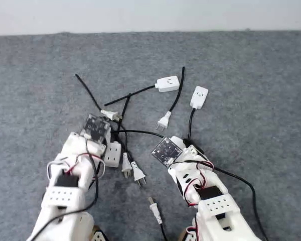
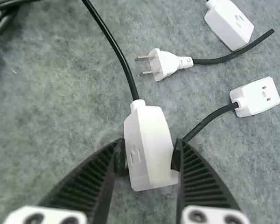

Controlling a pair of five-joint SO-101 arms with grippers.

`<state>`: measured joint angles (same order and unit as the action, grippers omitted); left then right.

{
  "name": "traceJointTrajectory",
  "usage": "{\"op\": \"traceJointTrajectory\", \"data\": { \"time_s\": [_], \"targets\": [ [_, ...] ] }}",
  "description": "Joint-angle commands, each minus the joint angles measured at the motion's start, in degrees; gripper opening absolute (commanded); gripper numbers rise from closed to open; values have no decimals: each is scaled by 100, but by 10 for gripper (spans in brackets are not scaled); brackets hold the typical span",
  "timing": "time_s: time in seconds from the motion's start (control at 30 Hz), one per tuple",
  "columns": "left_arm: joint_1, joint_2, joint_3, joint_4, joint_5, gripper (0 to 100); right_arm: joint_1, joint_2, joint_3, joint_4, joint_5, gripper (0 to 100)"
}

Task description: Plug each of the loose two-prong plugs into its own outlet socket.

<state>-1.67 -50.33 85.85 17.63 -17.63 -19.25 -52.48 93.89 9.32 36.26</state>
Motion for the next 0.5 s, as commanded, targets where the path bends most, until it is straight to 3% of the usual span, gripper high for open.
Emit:
{"op": "traceJointTrajectory", "data": {
  "time_s": [0.0,0.23,0.47],
  "targets": [
    [44,-1073,356,-149,-105,157,-75,4,-18,-75,-9,158],
    [79,-2558,1103,-132,-114,156,-154,-4,176,-637,123,158],
    [88,-3842,1103,1222,-105,156,-110,-4,176,-611,466,158]
  ]
}}
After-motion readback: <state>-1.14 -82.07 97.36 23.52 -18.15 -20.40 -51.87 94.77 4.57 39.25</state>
